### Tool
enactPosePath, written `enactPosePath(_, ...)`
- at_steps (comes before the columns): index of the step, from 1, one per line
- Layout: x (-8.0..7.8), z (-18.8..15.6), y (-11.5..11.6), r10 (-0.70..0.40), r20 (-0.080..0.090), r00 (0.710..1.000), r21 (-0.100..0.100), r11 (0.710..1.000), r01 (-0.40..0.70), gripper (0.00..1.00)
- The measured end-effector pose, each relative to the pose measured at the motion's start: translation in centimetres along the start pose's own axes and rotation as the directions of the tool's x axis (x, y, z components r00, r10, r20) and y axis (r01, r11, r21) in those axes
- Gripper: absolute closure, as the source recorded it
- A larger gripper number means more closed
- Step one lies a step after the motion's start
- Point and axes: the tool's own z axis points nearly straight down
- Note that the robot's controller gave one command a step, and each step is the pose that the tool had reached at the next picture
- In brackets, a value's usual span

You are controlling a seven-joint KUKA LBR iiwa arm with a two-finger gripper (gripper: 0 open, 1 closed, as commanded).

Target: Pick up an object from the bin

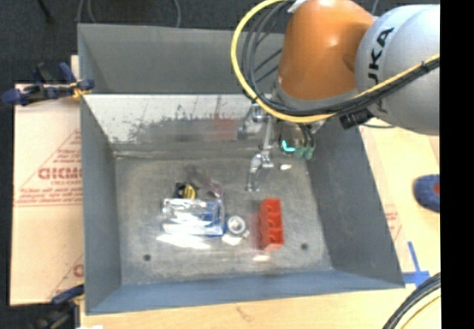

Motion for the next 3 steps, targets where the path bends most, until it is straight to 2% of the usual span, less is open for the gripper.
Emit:
enactPosePath(1, 11.8, 9.9, -0.4, -0.056, -0.008, 0.998, 0.001, 0.998, 0.056, 0.0)
enactPosePath(2, 8.2, 16.6, -1.4, -0.079, 0.013, 0.997, 0.0, 0.997, 0.079, 0.0)
enactPosePath(3, -0.1, 16.8, -2.0, 0.019, 0.008, 1.0, -0.003, 1.0, -0.019, 0.0)
